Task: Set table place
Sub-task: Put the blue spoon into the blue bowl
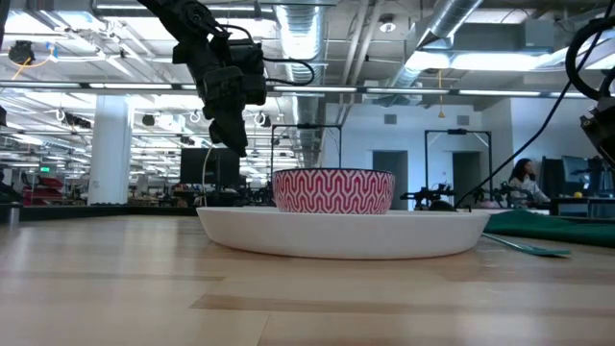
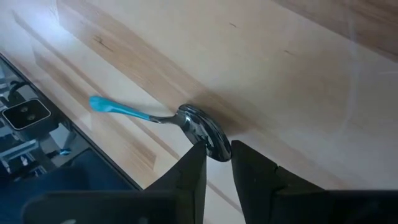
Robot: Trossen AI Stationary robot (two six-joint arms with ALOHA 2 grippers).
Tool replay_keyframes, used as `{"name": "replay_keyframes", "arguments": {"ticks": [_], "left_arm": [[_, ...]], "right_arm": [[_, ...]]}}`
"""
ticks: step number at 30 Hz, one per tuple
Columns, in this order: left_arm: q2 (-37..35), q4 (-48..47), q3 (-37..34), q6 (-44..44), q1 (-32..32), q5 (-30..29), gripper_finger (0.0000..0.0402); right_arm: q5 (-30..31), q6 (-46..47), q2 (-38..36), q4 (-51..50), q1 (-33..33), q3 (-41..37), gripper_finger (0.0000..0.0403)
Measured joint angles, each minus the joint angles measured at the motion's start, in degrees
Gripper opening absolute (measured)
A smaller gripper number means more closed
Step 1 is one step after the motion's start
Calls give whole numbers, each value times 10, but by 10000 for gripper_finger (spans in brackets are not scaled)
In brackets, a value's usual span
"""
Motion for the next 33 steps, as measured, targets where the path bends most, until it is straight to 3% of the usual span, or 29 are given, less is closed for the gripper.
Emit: {"name": "replay_keyframes", "arguments": {"ticks": [14,22,25,30,33], "left_arm": [[0,-2,0,-1,0,0,171],[0,-1,0,-2,0,0,171],[0,-2,0,-2,0,0,171],[0,-2,0,-6,0,0,171],[0,-2,0,-6,0,0,171]], "right_arm": [[29,-1,1,-10,0,0,98],[11,2,72,61,-1,2,96],[9,11,86,81,-1,2,82],[10,-15,89,117,-1,2,24],[29,-35,91,130,-1,0,24]]}}
